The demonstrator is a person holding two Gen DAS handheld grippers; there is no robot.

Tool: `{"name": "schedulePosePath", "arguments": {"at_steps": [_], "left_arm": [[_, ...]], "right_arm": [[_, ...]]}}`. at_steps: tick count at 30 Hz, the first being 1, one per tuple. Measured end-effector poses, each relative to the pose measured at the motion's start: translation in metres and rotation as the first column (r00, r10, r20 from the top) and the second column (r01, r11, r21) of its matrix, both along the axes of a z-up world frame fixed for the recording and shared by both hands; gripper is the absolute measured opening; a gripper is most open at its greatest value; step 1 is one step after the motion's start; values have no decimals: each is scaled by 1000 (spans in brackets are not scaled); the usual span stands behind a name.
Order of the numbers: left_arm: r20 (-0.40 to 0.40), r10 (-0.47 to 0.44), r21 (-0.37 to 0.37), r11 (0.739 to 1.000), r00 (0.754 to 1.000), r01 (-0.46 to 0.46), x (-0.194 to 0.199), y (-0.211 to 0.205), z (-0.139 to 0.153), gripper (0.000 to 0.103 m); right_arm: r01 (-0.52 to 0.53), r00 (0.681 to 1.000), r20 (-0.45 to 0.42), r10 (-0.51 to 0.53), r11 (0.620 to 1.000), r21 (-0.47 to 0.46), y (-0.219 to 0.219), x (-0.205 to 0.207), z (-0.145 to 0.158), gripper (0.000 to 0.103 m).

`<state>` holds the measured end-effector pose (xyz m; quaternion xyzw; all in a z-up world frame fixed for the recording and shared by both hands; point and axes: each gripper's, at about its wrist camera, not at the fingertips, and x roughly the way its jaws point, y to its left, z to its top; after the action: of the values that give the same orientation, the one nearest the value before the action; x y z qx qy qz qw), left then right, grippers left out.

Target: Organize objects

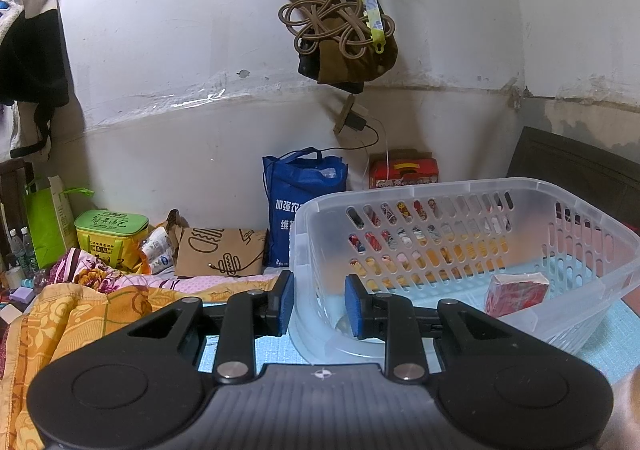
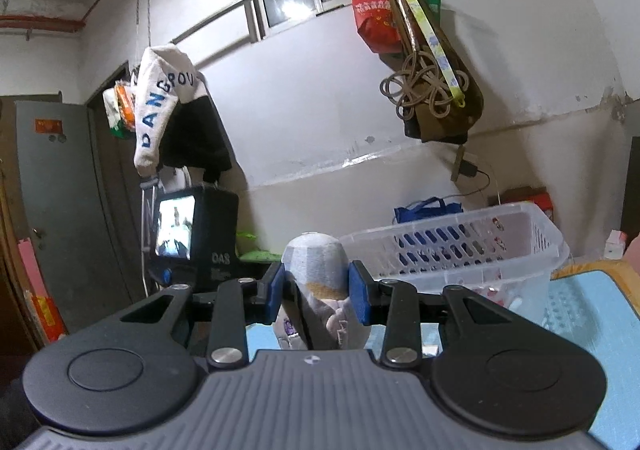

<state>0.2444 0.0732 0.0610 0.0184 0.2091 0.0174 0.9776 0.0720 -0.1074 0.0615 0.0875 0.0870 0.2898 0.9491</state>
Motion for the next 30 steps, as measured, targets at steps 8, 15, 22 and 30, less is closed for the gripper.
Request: {"name": "schedulePosePath", "arguments": {"at_steps": [8, 15, 22, 30], "left_arm": [[0, 0, 0, 1000, 1000, 0, 0, 0, 0, 31], [1, 0, 0, 1000, 1000, 0, 0, 0, 0, 31], [3, -1, -3, 1000, 1000, 1, -2, 0, 0, 31], [7, -5, -7, 1000, 1000, 5, -2, 1, -1, 32]], "right_arm": [[32, 999, 33, -33, 999, 24, -5, 7, 11, 35], [30, 999, 36, -29, 999, -27, 0, 12, 12, 12], [20, 992, -123, -33, 995, -101, 1, 33, -31, 32], [169, 975, -103, -198, 957, -238, -27, 10, -61, 88]]}}
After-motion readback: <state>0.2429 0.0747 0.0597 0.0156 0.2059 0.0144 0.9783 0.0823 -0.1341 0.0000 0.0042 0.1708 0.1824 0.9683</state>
